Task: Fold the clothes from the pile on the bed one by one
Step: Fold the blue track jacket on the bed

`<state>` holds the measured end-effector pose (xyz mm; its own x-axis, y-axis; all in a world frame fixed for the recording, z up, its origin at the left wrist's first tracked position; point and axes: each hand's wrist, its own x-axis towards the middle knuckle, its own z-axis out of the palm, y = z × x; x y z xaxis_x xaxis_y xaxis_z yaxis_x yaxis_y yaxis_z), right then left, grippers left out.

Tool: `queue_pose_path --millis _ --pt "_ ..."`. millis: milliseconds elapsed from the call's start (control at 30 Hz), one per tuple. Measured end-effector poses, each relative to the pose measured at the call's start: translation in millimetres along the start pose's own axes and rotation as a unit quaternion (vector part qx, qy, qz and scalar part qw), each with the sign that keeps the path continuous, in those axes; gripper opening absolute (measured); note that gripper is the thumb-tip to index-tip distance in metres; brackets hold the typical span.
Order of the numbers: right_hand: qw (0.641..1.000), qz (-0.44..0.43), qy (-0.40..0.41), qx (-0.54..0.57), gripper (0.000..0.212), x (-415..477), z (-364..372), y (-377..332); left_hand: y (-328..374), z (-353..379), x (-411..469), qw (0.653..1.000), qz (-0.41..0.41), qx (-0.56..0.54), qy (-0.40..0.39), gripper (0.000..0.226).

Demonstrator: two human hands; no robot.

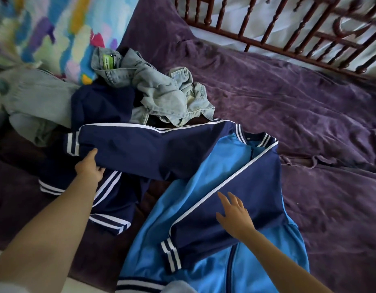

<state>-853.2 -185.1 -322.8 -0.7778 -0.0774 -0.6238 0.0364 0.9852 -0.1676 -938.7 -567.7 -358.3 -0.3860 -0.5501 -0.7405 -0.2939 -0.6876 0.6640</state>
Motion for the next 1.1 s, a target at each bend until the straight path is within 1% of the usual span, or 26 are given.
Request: queue_pose_path --millis 67,100,133,200,267,300,367,400,467,500,533,567,600,633,700,733,767,833,900,967,1033,1067,1100 --pt "1.000 -0.003 0.001 0.008 0.064 2.5 -5.2 -8.8 6.9 2.9 -4.7 1.000 -0.002 -0.005 0.023 0.038" --pt "1.000 -0.004 0.003 0.013 0.064 3.0 -7.7 -11.7 11.0 4.8 -9.6 1.000 0.013 -0.013 0.022 0.037" --pt "1.000 -0.005 0.006 0.021 0.063 3.1 -10.1 -13.7 15.7 8.1 -15.3 0.999 0.043 -0.020 0.009 0.036" --pt "0.998 -0.005 0.019 0.056 0.063 0.7 -16.3 -16.9 22.3 17.7 -34.0 0.991 0.129 -0.013 -0.045 0.033" --pt "0.989 -0.004 0.037 0.143 0.060 -3.2 -25.3 -22.5 22.1 28.6 -58.8 0.971 0.217 0.032 -0.100 0.031" --pt "0.976 0.000 0.050 0.211 0.058 -6.7 -32.6 -26.0 19.1 35.0 -74.1 0.954 0.263 0.068 -0.127 0.030" --pt "0.929 0.005 0.069 0.363 0.049 -14.8 -50.8 -36.1 6.0 46.2 -107.8 0.909 0.350 0.137 -0.182 0.032" --pt "0.895 0.003 0.073 0.440 0.041 -20.9 -62.4 -40.6 -3.0 52.1 -127.3 0.883 0.386 0.160 -0.216 0.035" --pt "0.802 -0.012 0.066 0.594 0.022 -34.4 -86.2 -44.5 -24.0 61.9 -169.1 0.824 0.438 0.199 -0.299 0.044" --pt "0.755 -0.022 0.063 0.653 0.019 -41.4 -97.1 -43.3 -35.9 65.0 -188.9 0.789 0.455 0.222 -0.349 0.046" --pt "0.717 -0.031 0.065 0.693 0.021 -47.6 -106.4 -39.2 -48.5 67.3 -206.7 0.747 0.472 0.248 -0.397 0.047" --pt "0.690 -0.038 0.067 0.719 0.026 -53.9 -114.1 -33.0 -61.2 69.1 -222.8 0.706 0.487 0.271 -0.436 0.048" --pt "0.671 -0.036 0.071 0.737 0.031 -60.0 -119.8 -25.3 -73.2 70.1 -236.9 0.674 0.497 0.287 -0.464 0.048" --pt "0.658 -0.026 0.078 0.749 0.035 -66.0 -123.8 -16.3 -83.3 70.4 -248.6 0.654 0.501 0.299 -0.482 0.047" --pt "0.649 -0.001 0.092 0.755 0.042 -77.8 -125.4 5.4 -100.3 70.7 -266.6 0.626 0.508 0.321 -0.497 0.044" --pt "0.654 0.009 0.096 0.750 0.043 -83.1 -124.5 15.9 -108.1 70.5 -273.2 0.609 0.515 0.337 -0.501 0.043" --pt "0.663 0.021 0.101 0.741 0.042 -88.4 -122.9 25.6 -115.8 69.9 -278.9 0.590 0.522 0.356 -0.503 0.045" --pt "0.683 0.049 0.118 0.719 0.031 -97.5 -119.4 40.7 -129.8 68.3 -288.7 0.549 0.542 0.394 -0.499 0.050" --pt "0.695 0.076 0.131 0.703 0.025 -104.8 -116.2 51.0 -140.9 64.3 -298.6 0.513 0.562 0.422 -0.493 0.051" --pt "0.698 0.094 0.136 0.696 0.029 -110.4 -114.1 59.2 -149.8 57.8 -306.0 0.475 0.586 0.440 -0.488 0.051" --pt "0.711 0.105 0.151 0.678 0.039 -115.1 -111.9 65.0 -157.6 51.3 -311.5 0.449 0.612 0.448 -0.473 0.052" --pt "0.726 0.106 0.163 0.660 0.043 -116.6 -109.7 66.7 -161.7 48.7 -314.0 0.439 0.624 0.449 -0.465 0.054" --pt "0.751 0.108 0.176 0.628 0.047 -117.7 -106.4 68.3 -166.1 46.3 -316.5 0.430 0.634 0.450 -0.459 0.056"
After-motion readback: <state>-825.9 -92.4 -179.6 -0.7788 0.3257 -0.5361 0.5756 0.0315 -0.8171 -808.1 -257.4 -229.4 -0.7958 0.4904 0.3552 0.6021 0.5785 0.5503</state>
